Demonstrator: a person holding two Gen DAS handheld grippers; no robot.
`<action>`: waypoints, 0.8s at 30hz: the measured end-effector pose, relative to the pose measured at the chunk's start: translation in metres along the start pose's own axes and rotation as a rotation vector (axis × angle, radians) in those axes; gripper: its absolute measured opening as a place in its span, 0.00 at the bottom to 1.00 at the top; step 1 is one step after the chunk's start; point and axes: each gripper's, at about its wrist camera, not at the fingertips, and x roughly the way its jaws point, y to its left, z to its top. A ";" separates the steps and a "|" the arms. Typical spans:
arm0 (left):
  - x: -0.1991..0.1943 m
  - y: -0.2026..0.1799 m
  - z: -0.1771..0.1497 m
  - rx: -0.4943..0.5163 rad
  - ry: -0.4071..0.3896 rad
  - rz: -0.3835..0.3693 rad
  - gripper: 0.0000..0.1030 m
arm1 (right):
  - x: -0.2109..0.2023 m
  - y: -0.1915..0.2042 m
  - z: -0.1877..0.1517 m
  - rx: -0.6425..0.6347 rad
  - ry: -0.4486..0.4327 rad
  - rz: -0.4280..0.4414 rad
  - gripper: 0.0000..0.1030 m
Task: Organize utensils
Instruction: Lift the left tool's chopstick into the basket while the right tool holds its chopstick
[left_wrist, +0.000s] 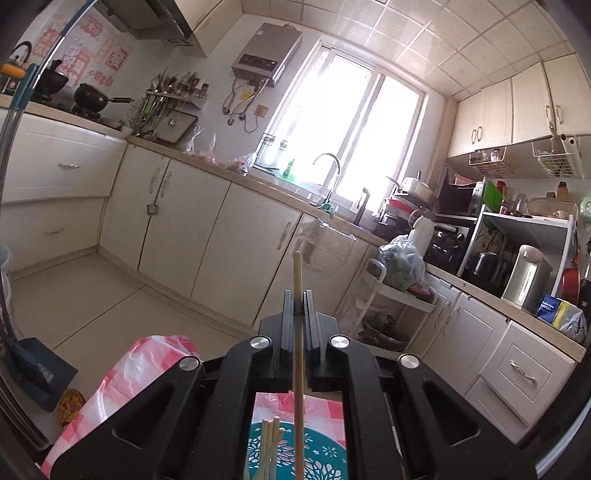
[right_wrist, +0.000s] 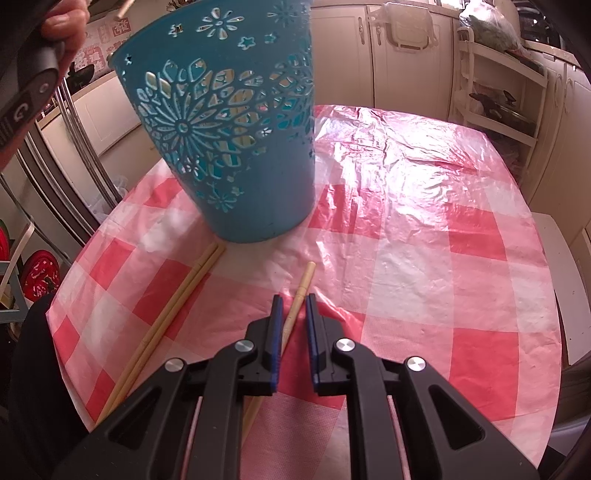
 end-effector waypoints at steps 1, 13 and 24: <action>0.003 0.003 -0.004 -0.004 0.008 0.003 0.05 | 0.000 0.000 0.000 0.001 0.000 0.002 0.13; 0.010 -0.003 -0.052 0.131 0.134 0.029 0.05 | 0.000 -0.001 0.000 0.000 0.001 0.004 0.13; -0.065 0.018 -0.046 0.226 0.156 0.151 0.71 | -0.003 -0.002 -0.001 0.027 -0.001 0.037 0.19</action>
